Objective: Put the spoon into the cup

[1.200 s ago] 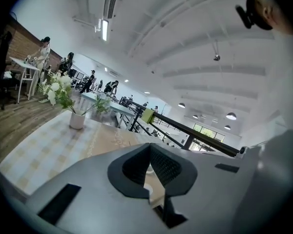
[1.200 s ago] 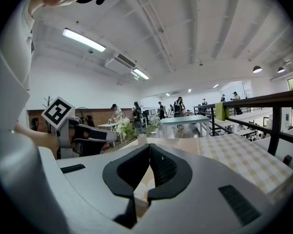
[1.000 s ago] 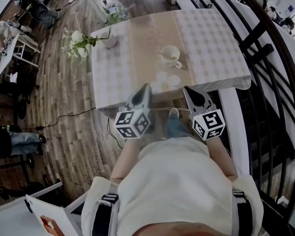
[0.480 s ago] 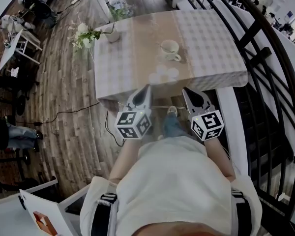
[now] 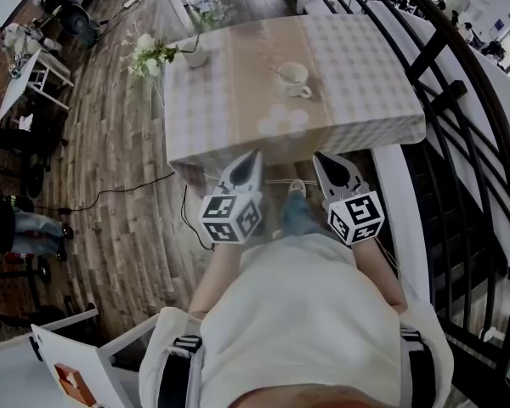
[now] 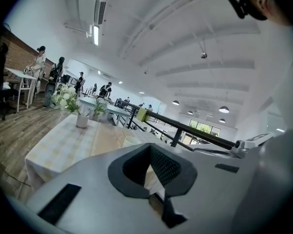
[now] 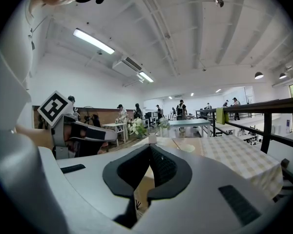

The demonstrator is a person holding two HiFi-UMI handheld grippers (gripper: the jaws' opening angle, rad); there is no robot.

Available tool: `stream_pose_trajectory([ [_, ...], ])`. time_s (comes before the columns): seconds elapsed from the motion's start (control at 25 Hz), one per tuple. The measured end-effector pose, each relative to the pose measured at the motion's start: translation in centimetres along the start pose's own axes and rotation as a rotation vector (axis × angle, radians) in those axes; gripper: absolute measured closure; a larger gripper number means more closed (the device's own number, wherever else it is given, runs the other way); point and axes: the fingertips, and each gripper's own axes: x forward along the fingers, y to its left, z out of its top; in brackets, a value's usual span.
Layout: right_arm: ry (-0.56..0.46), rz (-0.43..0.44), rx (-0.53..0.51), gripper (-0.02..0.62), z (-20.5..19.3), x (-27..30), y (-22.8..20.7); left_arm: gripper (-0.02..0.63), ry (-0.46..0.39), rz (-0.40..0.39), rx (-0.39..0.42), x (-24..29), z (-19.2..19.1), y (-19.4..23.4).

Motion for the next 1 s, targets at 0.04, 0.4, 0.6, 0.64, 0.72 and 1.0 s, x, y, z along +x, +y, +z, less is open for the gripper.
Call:
stream_pose_trajectory([
  [0.04, -0.001, 0.000, -0.002, 0.595, 0.01, -0.05, 0.08, 0.604, 0.000, -0.001, 0.001, -0.06, -0.02, -0.03],
  [0.4, -0.007, 0.001, -0.004, 0.595, 0.47, -0.02, 0.50, 0.604, 0.004, -0.007, 0.001, -0.29, 0.11, -0.03],
  [0.6, -0.013, -0.004, -0.009, 0.595, 0.63, 0.30, 0.46, 0.604, 0.006, -0.005, 0.008, -0.28, 0.16, 0.25],
  [0.64, -0.014, -0.004, -0.009, 0.595, 0.64, 0.35, 0.46, 0.604, 0.005, -0.004, 0.010, -0.29, 0.20, 0.29],
  [0.72, -0.012, -0.004, -0.009, 0.595, 0.62, 0.42, 0.46, 0.604, 0.005, -0.001, 0.011, -0.31, 0.28, 0.36],
  [1.0, -0.007, 0.002, -0.001, 0.595, 0.63, 0.58, 0.73, 0.604, 0.010, -0.002, 0.014, -0.62, 0.41, 0.43],
])
